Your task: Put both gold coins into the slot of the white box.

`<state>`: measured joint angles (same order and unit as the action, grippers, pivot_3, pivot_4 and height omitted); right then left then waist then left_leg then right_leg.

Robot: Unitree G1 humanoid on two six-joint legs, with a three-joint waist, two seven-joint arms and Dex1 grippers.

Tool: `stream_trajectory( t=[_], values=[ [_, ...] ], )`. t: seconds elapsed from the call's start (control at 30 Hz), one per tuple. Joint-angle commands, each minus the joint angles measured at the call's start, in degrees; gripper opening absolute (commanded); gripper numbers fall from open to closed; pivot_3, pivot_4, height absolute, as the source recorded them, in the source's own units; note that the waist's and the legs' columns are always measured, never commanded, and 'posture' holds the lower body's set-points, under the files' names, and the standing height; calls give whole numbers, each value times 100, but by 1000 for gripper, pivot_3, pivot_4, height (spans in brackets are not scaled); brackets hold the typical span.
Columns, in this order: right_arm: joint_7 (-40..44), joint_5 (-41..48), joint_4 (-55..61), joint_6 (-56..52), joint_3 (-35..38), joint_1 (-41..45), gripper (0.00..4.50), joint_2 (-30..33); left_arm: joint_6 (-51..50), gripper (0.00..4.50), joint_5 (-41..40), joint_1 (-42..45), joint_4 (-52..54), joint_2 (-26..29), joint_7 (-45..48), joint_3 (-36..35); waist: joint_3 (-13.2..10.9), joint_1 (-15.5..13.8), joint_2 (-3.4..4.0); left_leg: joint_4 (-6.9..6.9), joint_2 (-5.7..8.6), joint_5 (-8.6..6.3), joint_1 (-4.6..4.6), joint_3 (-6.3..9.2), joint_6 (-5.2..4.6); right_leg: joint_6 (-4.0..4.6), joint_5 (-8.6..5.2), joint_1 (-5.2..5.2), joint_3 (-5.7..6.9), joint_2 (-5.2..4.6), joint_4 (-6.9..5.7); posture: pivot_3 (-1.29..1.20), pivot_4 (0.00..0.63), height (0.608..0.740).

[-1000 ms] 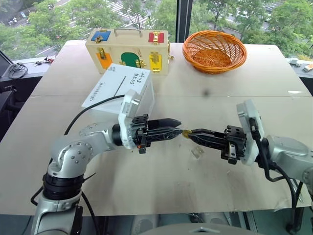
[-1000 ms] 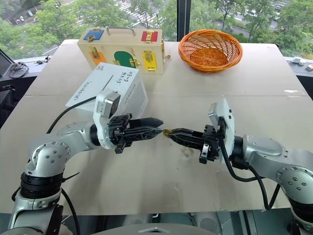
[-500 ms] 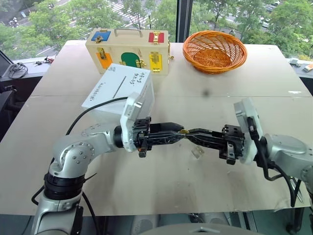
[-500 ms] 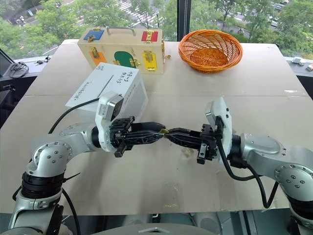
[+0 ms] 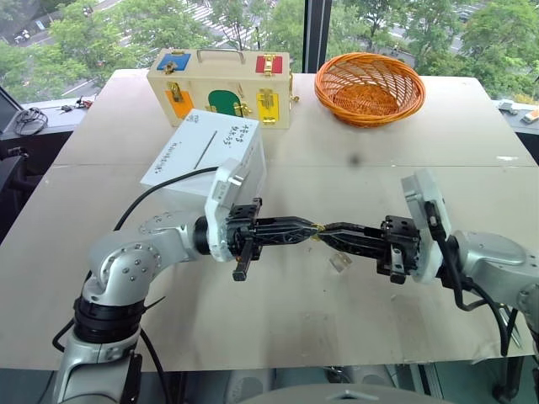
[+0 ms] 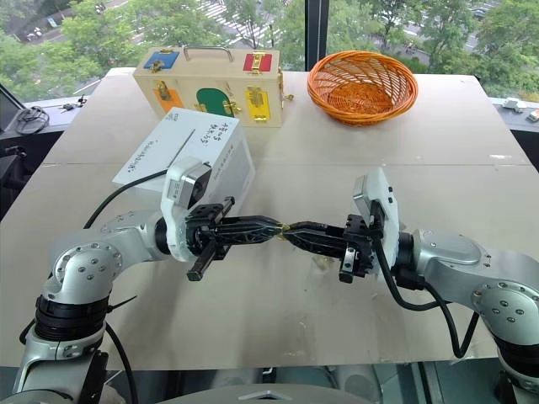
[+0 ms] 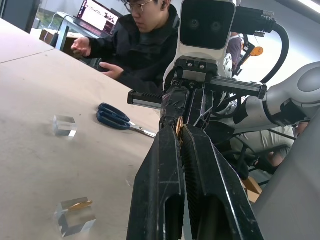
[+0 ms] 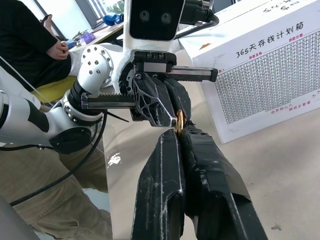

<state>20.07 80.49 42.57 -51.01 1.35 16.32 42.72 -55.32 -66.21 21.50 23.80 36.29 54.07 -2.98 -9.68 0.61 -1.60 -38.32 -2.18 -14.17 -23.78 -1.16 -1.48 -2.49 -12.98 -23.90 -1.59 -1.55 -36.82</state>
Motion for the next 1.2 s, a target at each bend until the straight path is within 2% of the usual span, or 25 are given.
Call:
stream_trajectory(
  t=[0.03, 0.07, 0.17, 0.3, 0.4, 0.47, 0.6, 0.67, 0.83, 0.93, 1.0, 1.07, 1.2],
  values=[
    [12, 194, 151, 142, 70, 78, 0, -22, -56, 57, -210, 74, 221, -7, 16, 11, 0, 0, 0, 0, 0, 0, 0, 0, 0, 0, 0, 0, 0, 0, 0, 0, 150, 740],
    [-19, 167, 101, 166, 91, 92, 0, -48, -73, 57, -253, 76, 225, -8, -5, -12, 0, 1, 0, 0, 0, 0, 0, 0, 0, 0, 0, 0, 0, 0, 0, 0, 150, 740],
    [-25, 143, 51, 184, 156, 79, 827, -28, -127, 0, -395, 71, 237, 45, -44, -134, 0, 0, 0, 0, 0, 0, 0, 0, 0, -2, 1, 0, 0, 0, 0, 0, 150, 740],
    [-1, 96, 86, 207, 317, -65, 2343, 87, -172, 0, -559, 30, 248, 169, -120, -309, 0, 1, 0, 0, 0, 0, 0, 0, 0, -3, 2, 0, 0, 0, 0, 0, 150, 740],
    [93, -19, 172, 242, 555, -272, 3760, 279, -184, 0, -740, -20, 297, 239, -303, -473, 0, -7, 0, 0, 0, 0, 0, 1, 0, -3, 2, 0, 1, 0, -1, 0, 150, 740],
    [218, -178, 277, 328, 767, -470, 4482, 439, -183, 0, -863, -55, 335, 293, -455, -602, 0, -6, 0, 0, -1, 0, -1, 0, 0, -3, 1, 1, 0, -1, 0, 0, 150, 740],
    [749, -934, 668, 606, 1667, -1190, 4482, 941, -93, 0, -1107, -47, 395, 411, -1032, -1033, -1, -32, 1, 0, -1, 0, -1, 2, 0, -4, 1, 2, 2, -1, 0, 0, 150, 740],
    [1088, -906, 646, 770, 2194, -1515, 4482, 1005, 16, 0, -1374, 73, 455, 464, -1696, -1390, 0, -41, -3, 0, 0, 0, 0, 2, 0, -6, 1, 2, 2, -1, 0, 0, 150, 740],
    [1641, -1118, 521, 1050, 2676, -1806, 4482, 1110, 333, 0, -1866, 559, 525, 686, -3339, -1985, -1, -39, -3, -6, -2, 0, 9, 4, 0, -19, -5, 15, 3, 0, 0, 0, 150, 740],
    [1854, -1504, 307, 1198, 2524, -1692, 4482, 1139, 207, 0, -1063, 1102, 698, 1285, -4613, -1991, -5, -41, -15, -10, 0, 0, 13, 4, 0, -21, -6, 21, 4, 1, -1, 0, 150, 740],
    [1989, -1647, 127, 1281, 2345, -1466, 4482, 1141, -6, 0, -294, 1362, 914, 1627, -5558, -1743, -5, -40, -14, -10, 3, 0, 15, 0, 0, -13, 1, 22, -1, 0, -1, 0, 150, 740],
    [2160, -1744, -33, 1352, 2169, -1199, 4482, 1142, -273, 0, -38, 1449, 1142, 1776, -6161, -1537, -4, -29, -13, -10, 6, 0, 16, -5, 1, -15, 8, 22, -5, 0, 0, 0, 150, 740],
    [2535, -1954, -322, 1516, 1903, -685, 4482, 1118, -847, 0, 237, 1402, 1560, 1692, -7242, -1290, -6, -43, -14, -7, 3, 0, 9, 1, 2, -18, 10, 19, 0, -3, 1, 0, 150, 740]
  ],
)
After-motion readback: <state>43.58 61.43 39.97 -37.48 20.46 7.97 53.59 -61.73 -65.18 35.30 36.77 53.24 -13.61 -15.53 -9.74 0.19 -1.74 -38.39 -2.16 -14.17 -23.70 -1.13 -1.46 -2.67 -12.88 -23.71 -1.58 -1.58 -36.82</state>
